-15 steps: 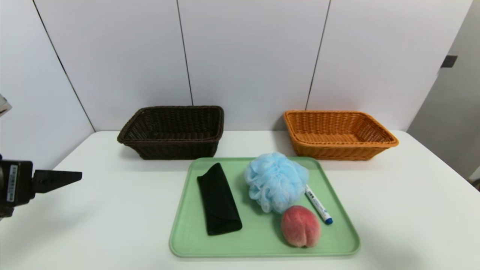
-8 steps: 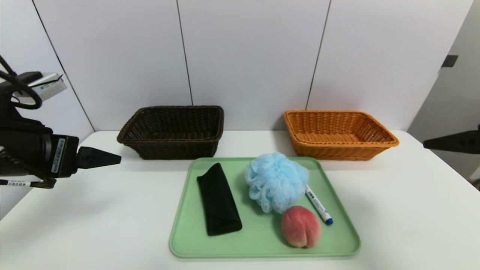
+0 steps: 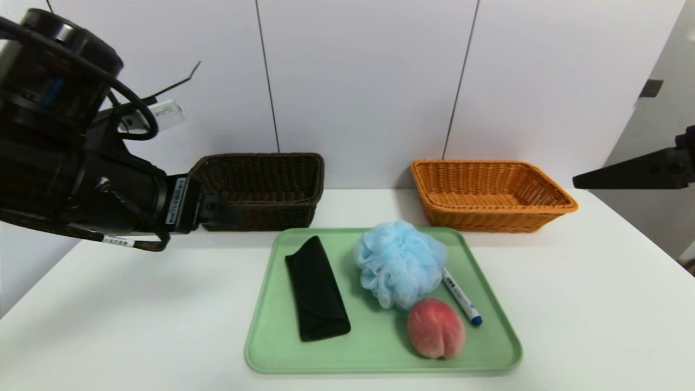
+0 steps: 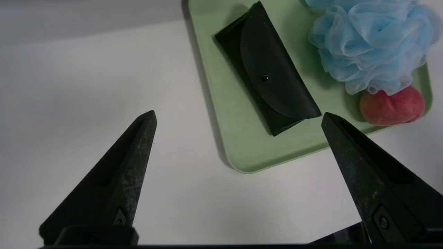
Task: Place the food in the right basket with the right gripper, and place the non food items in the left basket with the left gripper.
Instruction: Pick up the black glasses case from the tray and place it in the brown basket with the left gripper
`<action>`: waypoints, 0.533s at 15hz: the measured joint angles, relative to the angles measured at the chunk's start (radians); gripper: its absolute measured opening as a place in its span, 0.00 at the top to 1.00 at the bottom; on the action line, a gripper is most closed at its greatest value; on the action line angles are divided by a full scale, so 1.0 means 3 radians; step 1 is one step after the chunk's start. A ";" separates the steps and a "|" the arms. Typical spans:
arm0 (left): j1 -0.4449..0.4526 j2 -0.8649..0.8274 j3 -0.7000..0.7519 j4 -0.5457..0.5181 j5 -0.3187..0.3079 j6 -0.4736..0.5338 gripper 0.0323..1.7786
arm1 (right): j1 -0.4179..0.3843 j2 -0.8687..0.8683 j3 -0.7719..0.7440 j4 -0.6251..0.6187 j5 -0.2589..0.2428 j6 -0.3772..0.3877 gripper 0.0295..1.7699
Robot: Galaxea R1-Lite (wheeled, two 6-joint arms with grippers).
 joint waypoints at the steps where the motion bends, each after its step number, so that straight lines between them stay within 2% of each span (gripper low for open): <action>1: -0.0113 0.0055 -0.0006 0.0004 0.0005 -0.0135 0.05 | 0.0062 0.0024 -0.0004 0.0000 0.0001 0.0008 0.04; 6: -0.0504 0.0327 -0.0048 -0.0028 0.0050 -0.0529 0.05 | 0.0189 0.0138 -0.0009 -0.0018 -0.0001 0.0096 0.04; 8: -0.0636 0.0462 -0.0067 -0.0037 0.0219 -0.0591 0.05 | 0.0194 0.0170 -0.0006 -0.0018 -0.0001 0.0133 0.04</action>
